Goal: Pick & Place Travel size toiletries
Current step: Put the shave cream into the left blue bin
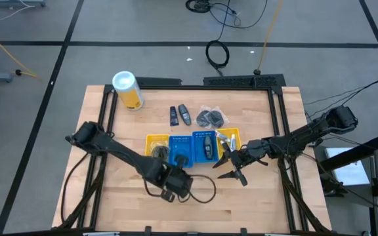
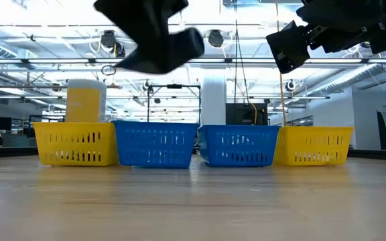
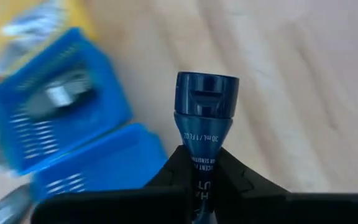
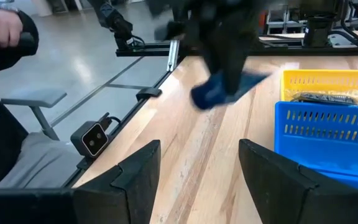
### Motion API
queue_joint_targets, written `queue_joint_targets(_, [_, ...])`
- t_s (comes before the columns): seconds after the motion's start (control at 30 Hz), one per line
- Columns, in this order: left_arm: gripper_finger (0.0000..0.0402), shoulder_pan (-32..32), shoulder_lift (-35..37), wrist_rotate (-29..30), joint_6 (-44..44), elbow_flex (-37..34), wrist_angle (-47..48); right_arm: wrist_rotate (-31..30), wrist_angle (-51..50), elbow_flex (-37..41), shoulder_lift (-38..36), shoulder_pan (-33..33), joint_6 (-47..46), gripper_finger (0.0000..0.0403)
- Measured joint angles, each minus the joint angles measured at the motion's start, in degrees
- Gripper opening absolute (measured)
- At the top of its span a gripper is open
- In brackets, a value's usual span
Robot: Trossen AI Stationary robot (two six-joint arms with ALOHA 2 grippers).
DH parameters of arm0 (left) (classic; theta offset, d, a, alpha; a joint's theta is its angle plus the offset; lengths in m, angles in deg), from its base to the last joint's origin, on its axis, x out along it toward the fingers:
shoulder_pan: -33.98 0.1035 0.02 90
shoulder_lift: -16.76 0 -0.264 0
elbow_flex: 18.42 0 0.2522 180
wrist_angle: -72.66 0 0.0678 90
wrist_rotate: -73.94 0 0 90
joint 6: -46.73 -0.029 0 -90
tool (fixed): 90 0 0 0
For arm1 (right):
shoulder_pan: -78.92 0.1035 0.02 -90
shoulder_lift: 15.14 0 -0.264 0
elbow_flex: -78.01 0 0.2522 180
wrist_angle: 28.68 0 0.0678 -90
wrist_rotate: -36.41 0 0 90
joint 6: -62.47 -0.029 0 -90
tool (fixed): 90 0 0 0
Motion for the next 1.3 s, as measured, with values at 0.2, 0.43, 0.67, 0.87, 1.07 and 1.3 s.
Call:
queue_joint_targets(0.2, [0.0039,2.97,4.48,7.52,0.08,0.0,1.45,0.02,-0.34,0.0,0.0,0.0,0.02,0.021])
queue_joint_targets(0.43, [0.0032,9.55,6.02,7.95,4.11,0.02,4.99,0.02,-0.34,0.0,0.0,0.0,0.02,0.021])
queue_joint_targets(0.67, [0.0043,16.85,6.02,2.76,10.06,0.02,7.77,0.02,-0.71,0.0,0.0,0.0,0.03,0.021])
queue_joint_targets(0.87, [0.0046,20.94,5.69,-1.21,10.41,0.02,7.25,0.02,-0.7,0.0,0.0,0.0,0.02,0.021])
queue_joint_targets(1.07, [0.0046,22.82,5.62,-3.76,10.7,0.02,7.07,0.02,-0.91,0.0,0.0,-0.02,0.02,0.021])
queue_joint_targets(1.3, [0.0047,22.86,5.6,-4.15,10.43,0.02,6.92,0.02,-1.09,0.0,0.0,0.0,0.87,0.021])
